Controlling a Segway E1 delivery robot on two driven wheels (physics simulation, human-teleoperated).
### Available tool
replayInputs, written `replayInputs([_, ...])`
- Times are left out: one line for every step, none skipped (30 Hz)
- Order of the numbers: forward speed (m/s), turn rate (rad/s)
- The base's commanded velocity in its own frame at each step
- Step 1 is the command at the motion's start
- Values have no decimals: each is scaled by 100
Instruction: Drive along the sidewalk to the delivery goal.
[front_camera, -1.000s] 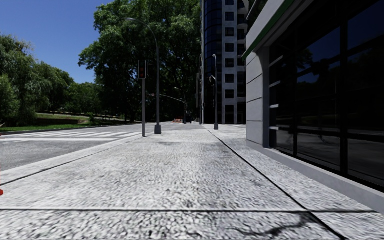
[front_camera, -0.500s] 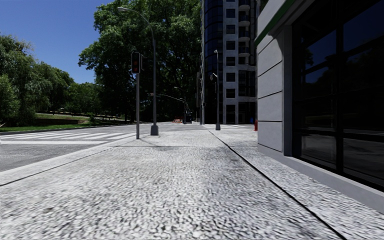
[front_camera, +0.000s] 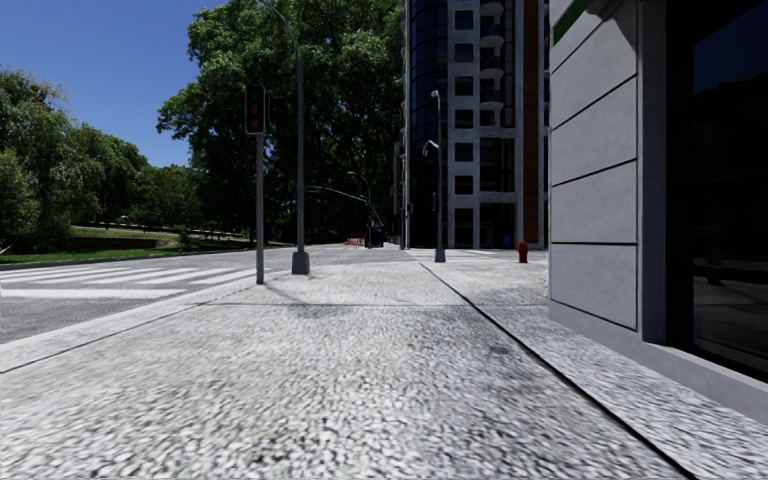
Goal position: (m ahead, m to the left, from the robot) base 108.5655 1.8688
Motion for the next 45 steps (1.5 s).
replayInputs([200,-2])
replayInputs([200,-6])
replayInputs([200,-7])
replayInputs([200,-7])
replayInputs([200,-8])
replayInputs([200,-8])
replayInputs([200,-8])
replayInputs([200,-9])
replayInputs([200,-15])
replayInputs([200,-15])
replayInputs([200,-18])
replayInputs([200,-19])
replayInputs([200,-19])
replayInputs([200,-19])
replayInputs([200,-19])
replayInputs([200,-19])
replayInputs([200,-19])
replayInputs([200,-19])
replayInputs([200,-19])
replayInputs([200,-19])
replayInputs([200,-19])
replayInputs([200,-23])
replayInputs([200,-23])
replayInputs([200,-25])
replayInputs([200,-26])
replayInputs([200,-26])
replayInputs([200,-26])
replayInputs([200,-26])
replayInputs([200,-28])
replayInputs([200,-32])
replayInputs([200,-35])
replayInputs([200,-35])
replayInputs([200,-36])
replayInputs([200,-36])
replayInputs([200,-36])
replayInputs([200,-36])
replayInputs([200,-36])
replayInputs([200,-36])
replayInputs([200,-36])
replayInputs([200,-36])
replayInputs([200,-36])
replayInputs([200,-36])
replayInputs([200,-36])
replayInputs([200,-36])
replayInputs([200,-36])
